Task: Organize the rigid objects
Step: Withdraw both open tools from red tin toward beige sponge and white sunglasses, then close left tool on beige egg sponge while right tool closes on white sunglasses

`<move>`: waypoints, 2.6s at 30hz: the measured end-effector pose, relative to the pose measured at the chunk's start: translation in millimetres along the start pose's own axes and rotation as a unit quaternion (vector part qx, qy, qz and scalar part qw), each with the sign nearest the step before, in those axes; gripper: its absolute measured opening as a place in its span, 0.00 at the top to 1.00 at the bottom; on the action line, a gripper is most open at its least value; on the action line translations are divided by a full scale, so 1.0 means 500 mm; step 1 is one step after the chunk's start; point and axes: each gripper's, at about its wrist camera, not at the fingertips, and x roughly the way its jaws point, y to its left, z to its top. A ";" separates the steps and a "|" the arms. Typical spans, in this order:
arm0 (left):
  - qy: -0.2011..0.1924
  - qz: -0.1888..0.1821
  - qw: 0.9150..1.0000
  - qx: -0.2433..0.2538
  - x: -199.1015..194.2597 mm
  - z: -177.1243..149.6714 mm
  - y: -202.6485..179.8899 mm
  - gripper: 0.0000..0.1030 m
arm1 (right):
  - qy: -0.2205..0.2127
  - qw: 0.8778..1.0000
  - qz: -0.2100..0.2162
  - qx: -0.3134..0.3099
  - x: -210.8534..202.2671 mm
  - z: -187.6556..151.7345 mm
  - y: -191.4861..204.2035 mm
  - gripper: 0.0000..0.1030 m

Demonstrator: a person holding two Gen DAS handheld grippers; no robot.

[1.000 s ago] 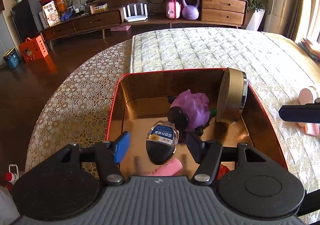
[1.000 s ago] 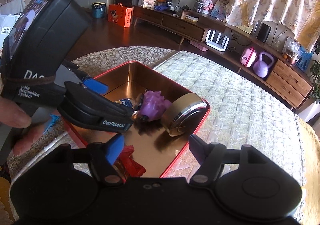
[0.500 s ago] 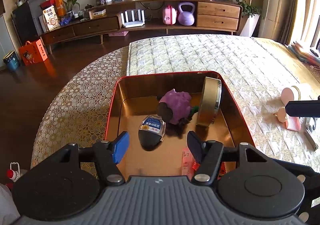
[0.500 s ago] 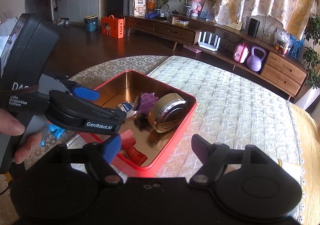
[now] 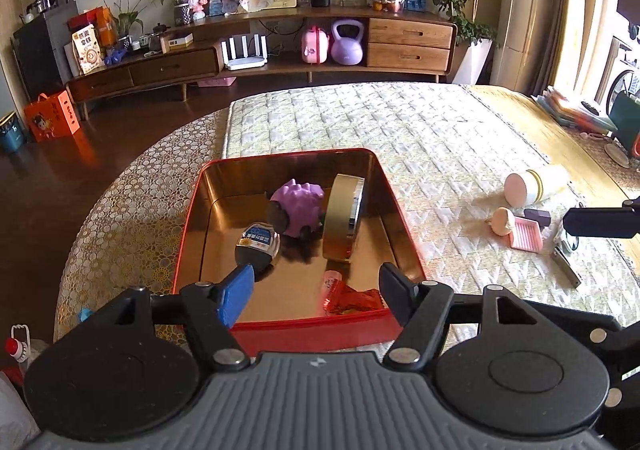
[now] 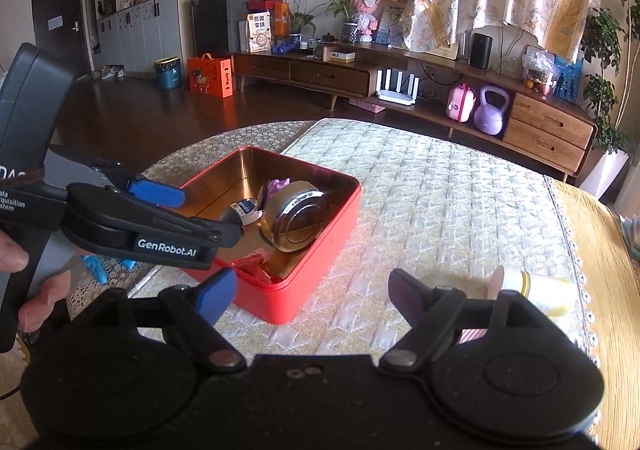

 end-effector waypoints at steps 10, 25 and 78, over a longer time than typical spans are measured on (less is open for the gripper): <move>-0.007 -0.045 0.999 0.008 -0.032 -0.020 -0.082 0.32 | -0.006 0.998 -0.019 0.058 -0.058 -0.074 -0.073 0.14; -0.015 -0.092 0.996 -0.014 -0.001 -0.040 -0.206 0.19 | -0.012 0.992 -0.081 0.096 -0.117 -0.180 -0.207 0.00; 0.016 -0.113 0.993 -0.005 0.294 0.043 -0.328 0.57 | 0.040 0.989 -0.117 0.080 0.128 -0.191 -0.466 0.28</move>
